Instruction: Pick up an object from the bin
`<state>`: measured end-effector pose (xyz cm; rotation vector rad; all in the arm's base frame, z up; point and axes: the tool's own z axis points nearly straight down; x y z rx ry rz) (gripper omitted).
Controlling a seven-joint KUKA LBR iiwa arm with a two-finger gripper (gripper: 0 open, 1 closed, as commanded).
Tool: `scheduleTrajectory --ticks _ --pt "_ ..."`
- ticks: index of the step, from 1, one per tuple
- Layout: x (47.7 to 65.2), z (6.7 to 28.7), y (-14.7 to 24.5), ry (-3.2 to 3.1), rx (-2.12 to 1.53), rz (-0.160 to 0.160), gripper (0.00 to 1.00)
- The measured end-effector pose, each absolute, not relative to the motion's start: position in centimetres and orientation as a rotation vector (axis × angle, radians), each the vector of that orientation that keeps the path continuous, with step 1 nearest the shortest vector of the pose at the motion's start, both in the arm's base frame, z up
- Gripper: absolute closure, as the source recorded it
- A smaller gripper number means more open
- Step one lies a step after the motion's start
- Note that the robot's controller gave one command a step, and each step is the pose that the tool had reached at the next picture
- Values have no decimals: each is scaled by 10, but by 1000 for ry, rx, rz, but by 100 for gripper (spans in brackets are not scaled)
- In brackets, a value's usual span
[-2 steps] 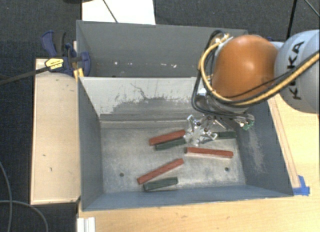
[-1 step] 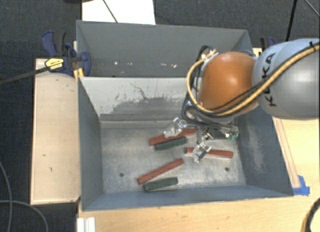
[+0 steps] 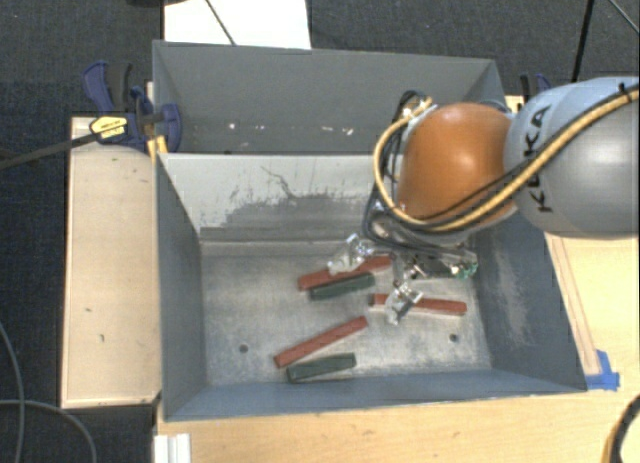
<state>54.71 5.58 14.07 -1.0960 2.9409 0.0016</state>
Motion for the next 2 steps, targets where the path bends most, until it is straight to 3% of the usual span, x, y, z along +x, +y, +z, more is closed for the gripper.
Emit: scheduleTrajectory --ticks 1,2 --pt "519 74 87 2826 -1355 1 100" --pt "519 74 87 2826 -1355 1 100"
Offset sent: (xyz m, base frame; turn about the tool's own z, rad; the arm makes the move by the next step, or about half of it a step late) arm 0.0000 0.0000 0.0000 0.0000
